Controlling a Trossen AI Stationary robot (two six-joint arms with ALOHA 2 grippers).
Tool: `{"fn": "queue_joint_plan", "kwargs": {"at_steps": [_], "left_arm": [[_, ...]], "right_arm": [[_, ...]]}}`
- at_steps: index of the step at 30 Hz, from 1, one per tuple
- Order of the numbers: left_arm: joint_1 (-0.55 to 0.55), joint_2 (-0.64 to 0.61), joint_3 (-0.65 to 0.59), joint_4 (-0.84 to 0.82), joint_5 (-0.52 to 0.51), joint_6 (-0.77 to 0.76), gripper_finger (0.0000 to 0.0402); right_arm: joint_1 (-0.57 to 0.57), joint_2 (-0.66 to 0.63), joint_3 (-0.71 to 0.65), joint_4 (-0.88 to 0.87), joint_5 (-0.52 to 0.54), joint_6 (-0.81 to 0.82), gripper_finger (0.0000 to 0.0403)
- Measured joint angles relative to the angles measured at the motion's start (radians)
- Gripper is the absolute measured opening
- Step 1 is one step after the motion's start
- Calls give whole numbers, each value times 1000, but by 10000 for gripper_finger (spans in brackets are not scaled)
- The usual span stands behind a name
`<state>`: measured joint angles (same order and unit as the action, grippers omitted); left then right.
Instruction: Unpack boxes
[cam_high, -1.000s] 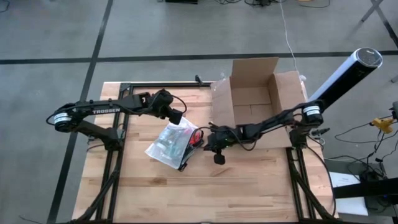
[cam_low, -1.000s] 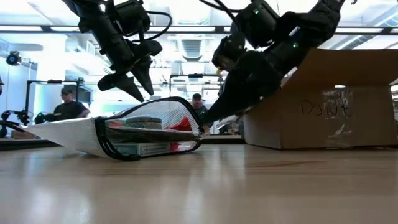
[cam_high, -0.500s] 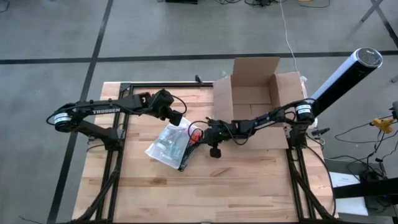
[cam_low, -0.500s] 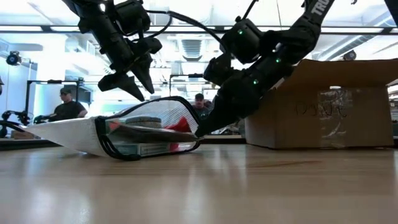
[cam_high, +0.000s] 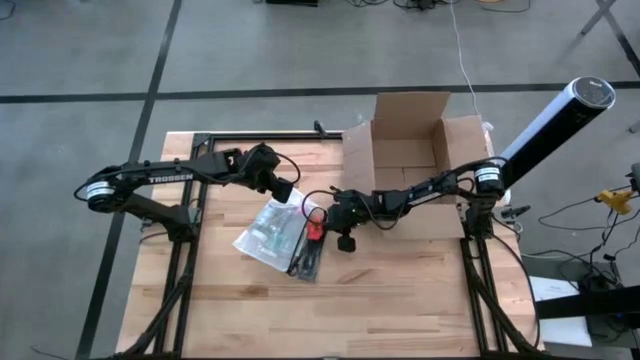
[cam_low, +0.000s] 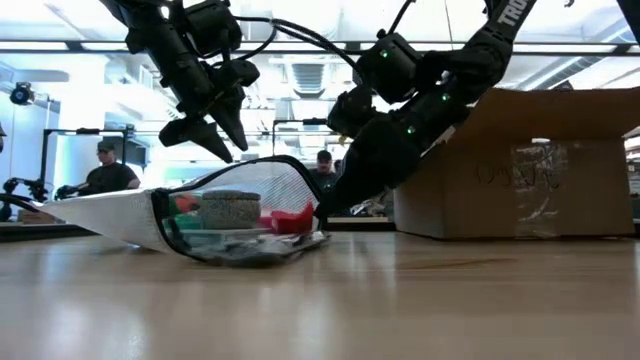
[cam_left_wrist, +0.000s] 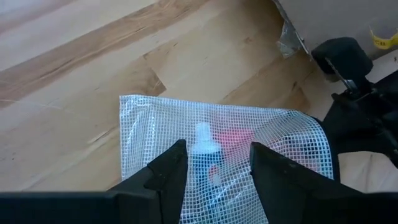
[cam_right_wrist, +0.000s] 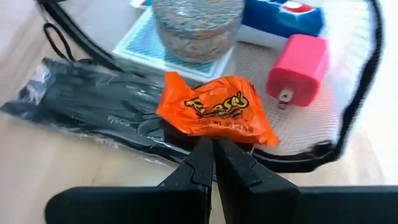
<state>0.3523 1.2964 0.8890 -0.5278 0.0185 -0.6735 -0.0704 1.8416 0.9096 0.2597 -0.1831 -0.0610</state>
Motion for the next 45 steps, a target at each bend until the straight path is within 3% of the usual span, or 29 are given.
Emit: {"fn": "queue_joint_plan", "kwargs": {"at_steps": [10,22,34,45], "left_arm": [[0,0,0,-5,0,7,157],[-2,-2,0,-76,55,44,158],[-2,-44,-1,-111,52,172,159],[-2,-83,-22,-129,47,300,160]], "right_arm": [[-3,-101,0,-105,-1,-6,0],[27,-125,-1,-167,26,14,0],[45,-399,-1,-269,241,116,0],[206,-597,-2,-441,492,226,0]]}}
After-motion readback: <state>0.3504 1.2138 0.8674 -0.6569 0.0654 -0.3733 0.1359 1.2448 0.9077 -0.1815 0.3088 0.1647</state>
